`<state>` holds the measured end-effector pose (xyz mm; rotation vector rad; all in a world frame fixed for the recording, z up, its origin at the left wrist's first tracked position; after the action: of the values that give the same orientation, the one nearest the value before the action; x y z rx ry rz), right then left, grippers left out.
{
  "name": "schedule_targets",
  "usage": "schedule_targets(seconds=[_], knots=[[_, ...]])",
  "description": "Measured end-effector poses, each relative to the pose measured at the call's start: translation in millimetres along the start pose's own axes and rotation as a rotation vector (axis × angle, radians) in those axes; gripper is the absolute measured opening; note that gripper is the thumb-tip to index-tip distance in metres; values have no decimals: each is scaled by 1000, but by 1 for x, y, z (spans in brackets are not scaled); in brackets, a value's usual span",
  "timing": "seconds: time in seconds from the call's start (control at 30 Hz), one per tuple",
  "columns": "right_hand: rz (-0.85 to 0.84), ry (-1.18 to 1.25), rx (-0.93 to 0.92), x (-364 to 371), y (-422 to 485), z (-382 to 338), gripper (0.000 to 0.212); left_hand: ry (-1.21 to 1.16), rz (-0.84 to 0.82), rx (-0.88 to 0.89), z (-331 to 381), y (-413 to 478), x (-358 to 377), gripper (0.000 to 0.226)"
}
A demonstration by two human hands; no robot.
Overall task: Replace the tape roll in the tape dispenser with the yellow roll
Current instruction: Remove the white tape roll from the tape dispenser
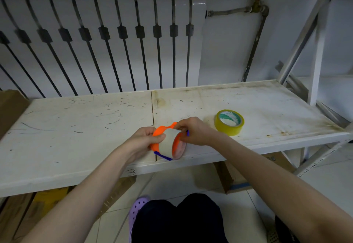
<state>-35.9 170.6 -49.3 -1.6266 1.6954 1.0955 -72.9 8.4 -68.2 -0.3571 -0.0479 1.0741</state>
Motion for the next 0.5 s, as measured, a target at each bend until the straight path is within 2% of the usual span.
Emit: schedule_targets(seconds=[0.13, 0.2, 0.3, 0.37, 0.4, 0.5], knots=[[60, -12, 70, 3, -6, 10, 41, -78, 89, -20, -4, 1, 8, 10], [157, -28, 115, -1, -14, 11, 44, -103, 162, 6, -5, 1, 7, 16], [407, 64, 235, -7, -35, 4, 23, -249, 281, -3, -10, 1, 8, 19], [351, 157, 238, 7, -46, -3, 16, -374, 280, -44, -11, 0, 15, 9], [300, 173, 232, 15, -50, -6, 19, -388, 268, -53, -9, -1, 19, 8], [344, 201, 306, 20, -52, 2, 27, -359, 264, -73, -4, -2, 26, 35]])
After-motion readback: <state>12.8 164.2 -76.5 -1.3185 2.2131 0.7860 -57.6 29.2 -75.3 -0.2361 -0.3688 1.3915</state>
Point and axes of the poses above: each hand's wrist, its own y-axis towards the middle knuckle, its own x-axis out of the palm, z = x × y, the point moved 5 cm from there along y, towards the middle knuckle, and after that the axes turned 9 degrees about z, right-handed, at the moved point
